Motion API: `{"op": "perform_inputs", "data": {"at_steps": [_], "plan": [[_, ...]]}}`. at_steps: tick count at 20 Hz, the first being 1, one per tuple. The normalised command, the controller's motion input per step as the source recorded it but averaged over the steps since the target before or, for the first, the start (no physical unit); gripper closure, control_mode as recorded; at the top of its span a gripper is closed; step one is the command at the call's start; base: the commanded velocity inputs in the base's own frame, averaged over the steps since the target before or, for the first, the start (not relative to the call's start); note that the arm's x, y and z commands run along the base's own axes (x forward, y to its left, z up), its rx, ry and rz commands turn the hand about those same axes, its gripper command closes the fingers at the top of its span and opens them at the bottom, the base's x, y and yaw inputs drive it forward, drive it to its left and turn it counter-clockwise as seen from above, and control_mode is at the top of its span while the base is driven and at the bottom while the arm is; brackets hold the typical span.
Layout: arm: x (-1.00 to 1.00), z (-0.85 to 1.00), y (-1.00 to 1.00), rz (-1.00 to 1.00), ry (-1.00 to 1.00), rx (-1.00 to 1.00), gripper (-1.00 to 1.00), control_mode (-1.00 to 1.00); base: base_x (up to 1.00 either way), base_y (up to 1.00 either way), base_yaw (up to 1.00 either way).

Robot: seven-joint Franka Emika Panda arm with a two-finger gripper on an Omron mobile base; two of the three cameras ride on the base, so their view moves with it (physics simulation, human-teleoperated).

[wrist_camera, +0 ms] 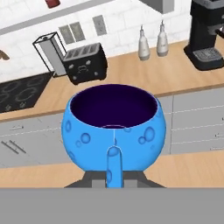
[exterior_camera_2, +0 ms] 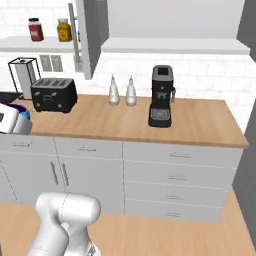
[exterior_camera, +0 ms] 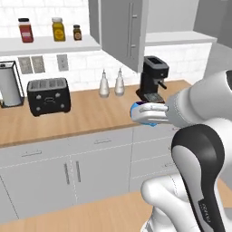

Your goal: Gather all objects into one cabinet and sort the glasses and bowls to opposite sides.

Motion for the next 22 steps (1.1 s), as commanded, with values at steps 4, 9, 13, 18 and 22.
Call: {"op": "perform_inputs", "data": {"at_steps": [4, 9, 13, 18, 22], "plan": [[0.00, 0.00, 0.00, 0.00, 0.00, 0.00, 1.00, 1.00, -0.33, 1.00, -0.06], [0.00, 0.00, 0.00, 0.00, 0.00, 0.00, 1.00, 1.00, -0.40, 1.00, -0.04], [0.00, 0.00, 0.00, 0.00, 0.00, 0.00, 1.00, 1.00, -0.35, 1.00, -0.04], [0.00, 0.00, 0.00, 0.00, 0.00, 0.00, 1.00, 1.00, -0.43, 1.00, -0.03], [0.00, 0.00, 0.00, 0.00, 0.00, 0.00, 1.00, 1.00, -0.45, 1.00, -0.02]]}}
